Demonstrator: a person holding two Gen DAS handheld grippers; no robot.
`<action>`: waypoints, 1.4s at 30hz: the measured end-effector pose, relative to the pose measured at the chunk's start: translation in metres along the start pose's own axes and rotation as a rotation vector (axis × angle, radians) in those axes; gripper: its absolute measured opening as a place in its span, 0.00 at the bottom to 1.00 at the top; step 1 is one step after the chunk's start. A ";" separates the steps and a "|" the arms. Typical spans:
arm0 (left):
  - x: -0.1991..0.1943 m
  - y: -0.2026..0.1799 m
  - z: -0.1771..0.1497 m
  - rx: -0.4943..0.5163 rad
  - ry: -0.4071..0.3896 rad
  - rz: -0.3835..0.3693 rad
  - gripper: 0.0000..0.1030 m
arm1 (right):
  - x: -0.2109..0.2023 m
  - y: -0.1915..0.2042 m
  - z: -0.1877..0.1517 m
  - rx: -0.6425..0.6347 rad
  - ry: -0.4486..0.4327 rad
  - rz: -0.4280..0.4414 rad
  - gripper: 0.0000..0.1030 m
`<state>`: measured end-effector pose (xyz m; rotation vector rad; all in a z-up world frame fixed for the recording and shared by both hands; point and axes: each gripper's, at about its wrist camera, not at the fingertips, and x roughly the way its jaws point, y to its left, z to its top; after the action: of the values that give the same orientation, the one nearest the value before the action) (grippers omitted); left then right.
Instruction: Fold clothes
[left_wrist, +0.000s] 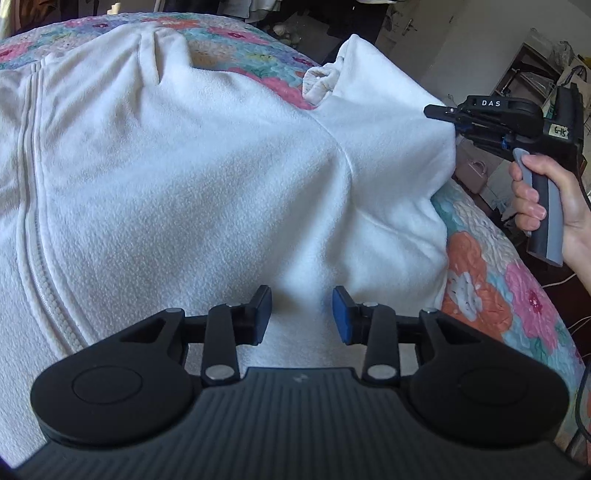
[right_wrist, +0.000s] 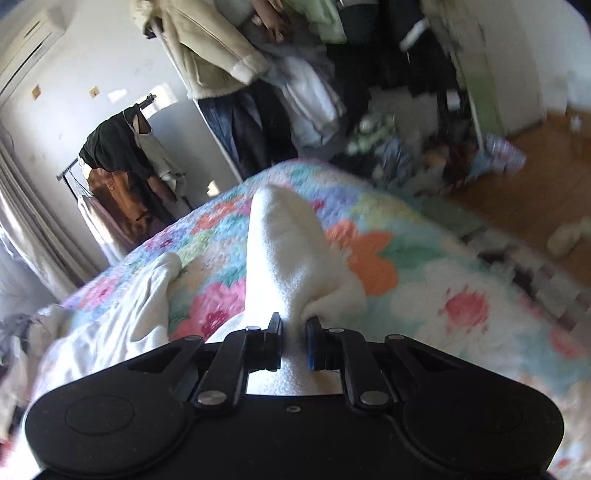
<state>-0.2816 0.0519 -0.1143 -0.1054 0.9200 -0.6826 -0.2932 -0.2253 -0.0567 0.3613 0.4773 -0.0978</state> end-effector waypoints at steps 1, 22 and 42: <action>-0.002 0.000 -0.001 -0.001 -0.002 -0.001 0.35 | -0.007 0.016 0.000 -0.091 -0.030 -0.025 0.14; -0.022 -0.001 0.000 -0.079 -0.112 0.014 0.40 | 0.030 0.028 -0.021 0.197 0.350 0.319 0.57; -0.025 0.007 -0.001 -0.015 -0.017 0.538 0.42 | 0.002 0.024 0.038 -0.555 -0.004 -0.416 0.09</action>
<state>-0.2891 0.0725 -0.1000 0.1213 0.8861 -0.1753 -0.2709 -0.2169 -0.0187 -0.2868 0.5487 -0.3604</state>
